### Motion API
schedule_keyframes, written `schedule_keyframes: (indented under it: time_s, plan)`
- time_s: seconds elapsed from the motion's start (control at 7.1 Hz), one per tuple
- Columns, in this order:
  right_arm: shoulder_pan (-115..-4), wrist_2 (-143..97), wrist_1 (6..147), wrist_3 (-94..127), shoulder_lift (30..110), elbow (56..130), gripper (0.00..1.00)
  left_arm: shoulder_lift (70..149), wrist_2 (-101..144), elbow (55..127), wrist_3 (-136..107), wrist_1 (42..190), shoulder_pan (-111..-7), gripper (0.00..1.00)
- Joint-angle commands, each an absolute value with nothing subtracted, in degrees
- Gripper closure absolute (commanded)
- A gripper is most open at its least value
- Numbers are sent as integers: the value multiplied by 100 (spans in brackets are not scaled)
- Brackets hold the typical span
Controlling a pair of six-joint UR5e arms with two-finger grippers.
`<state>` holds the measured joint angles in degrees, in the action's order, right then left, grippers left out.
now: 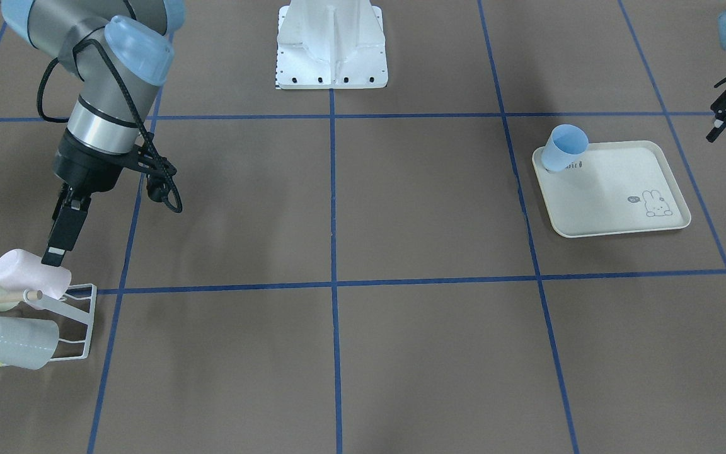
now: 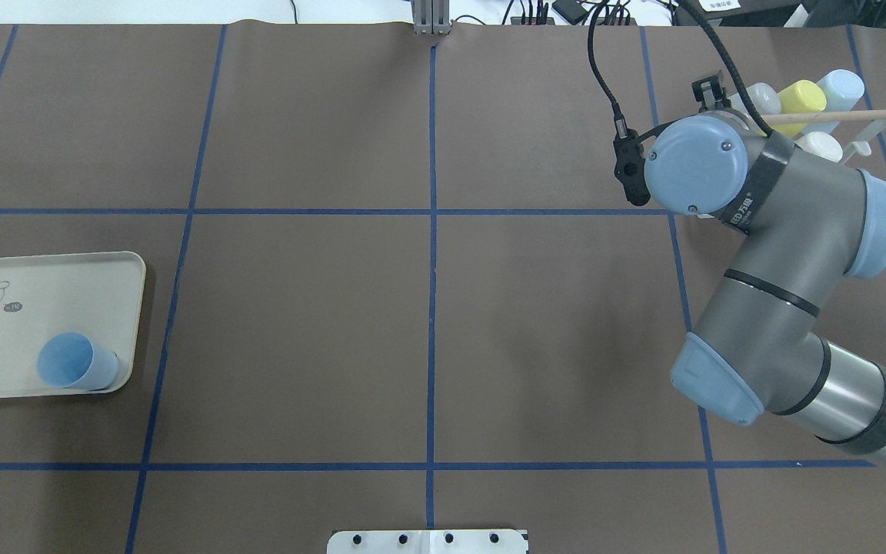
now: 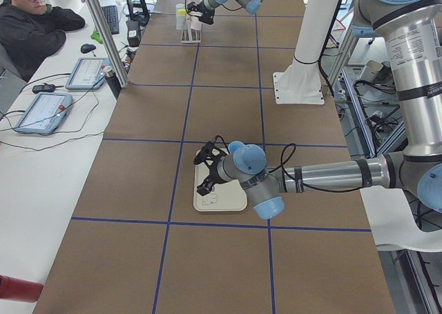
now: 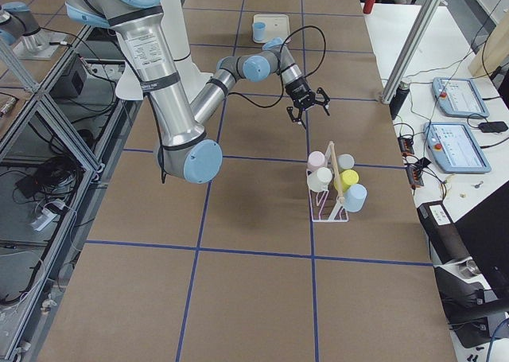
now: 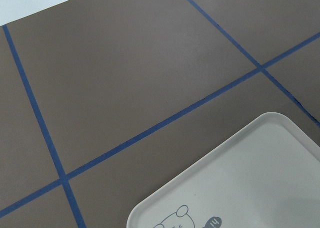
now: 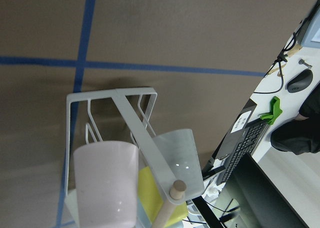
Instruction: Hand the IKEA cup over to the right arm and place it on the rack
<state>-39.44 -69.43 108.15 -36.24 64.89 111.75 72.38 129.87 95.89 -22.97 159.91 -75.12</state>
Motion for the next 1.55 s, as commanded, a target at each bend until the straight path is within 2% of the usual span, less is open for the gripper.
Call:
schedule_keyframes:
  time_s: [0.0, 0.56, 0.84, 1.41]
  plan:
    - [-3815, -8019, 9762, -2284, 6521, 11277, 1, 7233, 12973, 9598, -2924, 16119, -7436, 0]
    - [-2798, -8200, 7460, 1325, 6513, 11259, 1, 7304, 11797, 10132, -5013, 16233, -5692, 0]
    - [-2462, -8183, 7189, 1670, 6469, 11294, 1, 7234, 11095, 10457, -5876, 16216, -4671, 0]
    - [-2400, -8174, 7189, 1670, 6530, 11276, 1, 6864, 9786, 10538, -6003, 15866, -3720, 0]
